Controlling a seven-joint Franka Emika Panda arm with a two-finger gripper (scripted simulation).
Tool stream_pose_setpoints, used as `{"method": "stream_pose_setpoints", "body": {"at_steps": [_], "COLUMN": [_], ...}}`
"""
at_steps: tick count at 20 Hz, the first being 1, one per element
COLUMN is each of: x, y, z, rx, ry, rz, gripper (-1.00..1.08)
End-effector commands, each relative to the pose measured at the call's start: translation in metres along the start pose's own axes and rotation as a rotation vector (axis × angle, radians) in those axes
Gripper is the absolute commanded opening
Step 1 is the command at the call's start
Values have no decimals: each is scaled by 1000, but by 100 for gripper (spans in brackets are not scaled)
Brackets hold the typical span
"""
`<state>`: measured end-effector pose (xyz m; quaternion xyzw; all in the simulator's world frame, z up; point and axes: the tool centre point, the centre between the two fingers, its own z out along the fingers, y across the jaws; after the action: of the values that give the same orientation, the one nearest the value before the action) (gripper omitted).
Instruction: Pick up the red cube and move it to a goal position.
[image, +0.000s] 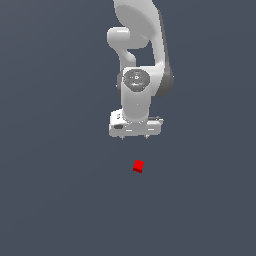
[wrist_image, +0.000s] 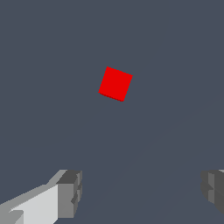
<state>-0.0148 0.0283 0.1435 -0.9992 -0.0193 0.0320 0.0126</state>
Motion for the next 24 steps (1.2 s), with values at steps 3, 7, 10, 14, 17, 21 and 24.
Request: {"method": "stream_pose_setpoints", "body": {"at_steps": [3, 7, 10, 14, 17, 21, 24], "x": [1, 5, 11, 23, 35, 54, 66], "y": [0, -2, -4, -8, -11, -14, -15], "z": [1, 8, 17, 36, 53, 78, 93], "rx": [0, -1, -2, -5, -7, -11, -13], "ry": [0, 4, 10, 20, 29, 44, 52], "rz": [2, 21, 47, 96, 144, 213, 256], "gripper": [100, 100, 100, 100, 100, 100, 100]}}
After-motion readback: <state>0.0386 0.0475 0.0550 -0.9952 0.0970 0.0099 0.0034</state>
